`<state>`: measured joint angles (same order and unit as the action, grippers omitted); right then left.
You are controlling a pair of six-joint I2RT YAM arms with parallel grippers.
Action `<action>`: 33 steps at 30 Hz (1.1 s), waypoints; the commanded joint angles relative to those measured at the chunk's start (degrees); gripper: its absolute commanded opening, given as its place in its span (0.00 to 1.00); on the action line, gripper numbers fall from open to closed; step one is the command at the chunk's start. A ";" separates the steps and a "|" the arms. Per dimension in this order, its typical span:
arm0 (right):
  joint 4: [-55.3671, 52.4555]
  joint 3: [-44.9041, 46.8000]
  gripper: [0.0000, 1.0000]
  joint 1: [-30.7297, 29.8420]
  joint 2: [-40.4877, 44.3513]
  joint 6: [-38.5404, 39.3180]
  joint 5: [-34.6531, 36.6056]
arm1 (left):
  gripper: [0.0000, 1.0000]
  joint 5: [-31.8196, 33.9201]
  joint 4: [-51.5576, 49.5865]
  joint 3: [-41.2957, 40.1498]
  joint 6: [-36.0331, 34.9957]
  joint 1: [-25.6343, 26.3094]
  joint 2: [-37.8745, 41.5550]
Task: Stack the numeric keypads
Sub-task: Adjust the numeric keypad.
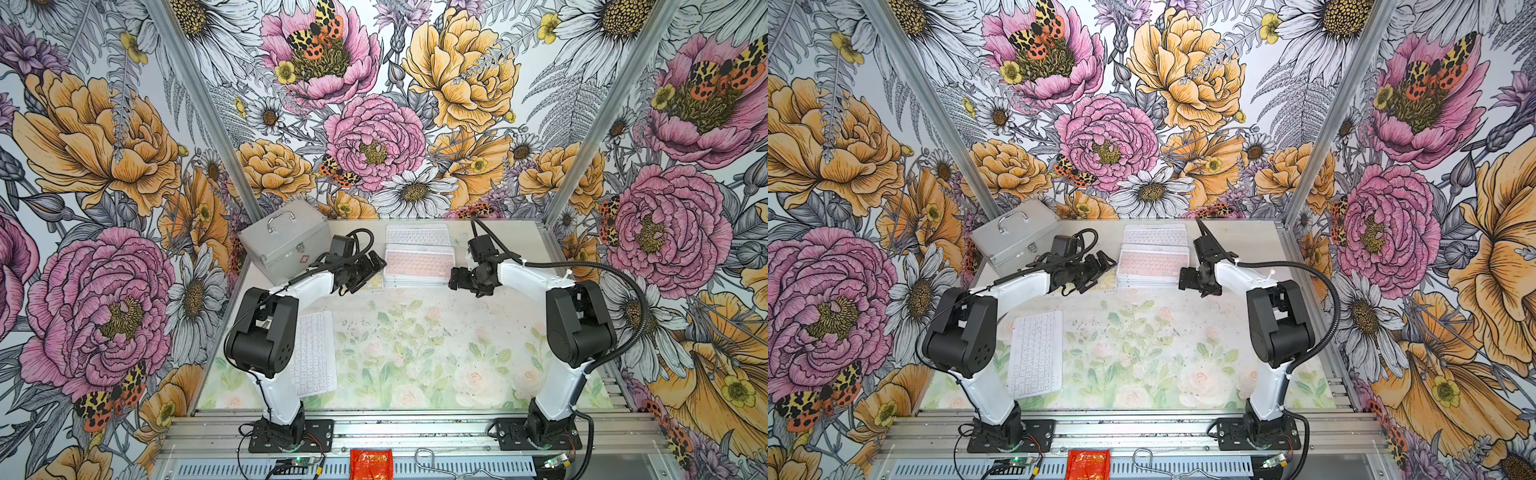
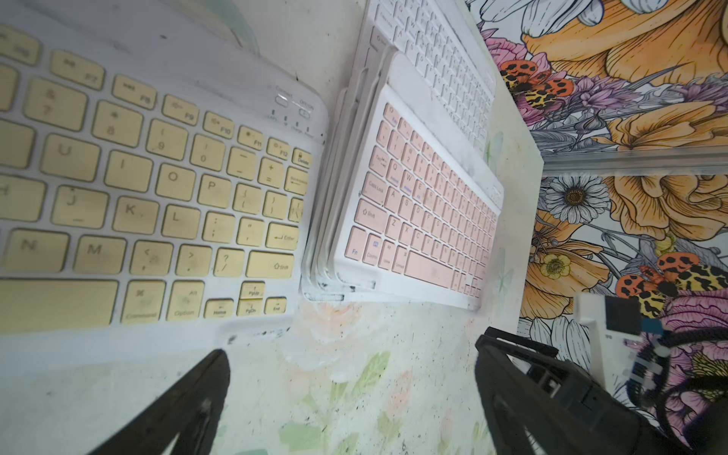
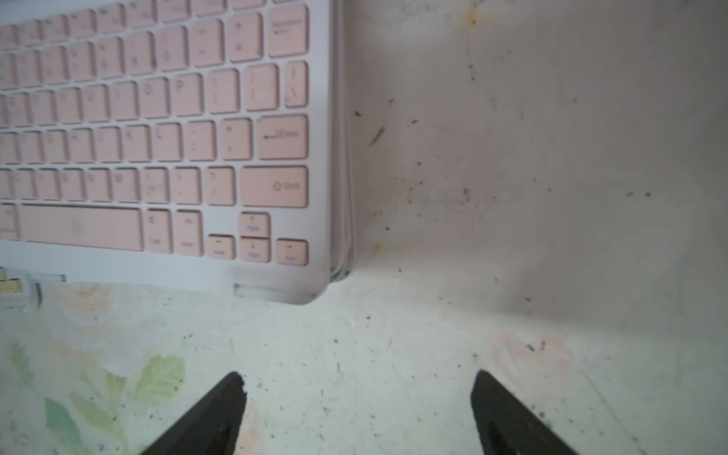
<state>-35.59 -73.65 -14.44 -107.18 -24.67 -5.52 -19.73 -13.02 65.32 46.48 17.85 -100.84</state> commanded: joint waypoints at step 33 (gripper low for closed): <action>-3.02 -7.74 1.00 -0.58 -5.78 1.38 2.17 | 0.99 0.28 -0.63 -4.66 -0.11 1.33 5.81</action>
<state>-39.16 -81.34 -14.46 -114.56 -22.90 -1.78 -19.73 -13.17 61.45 46.50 19.00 -96.62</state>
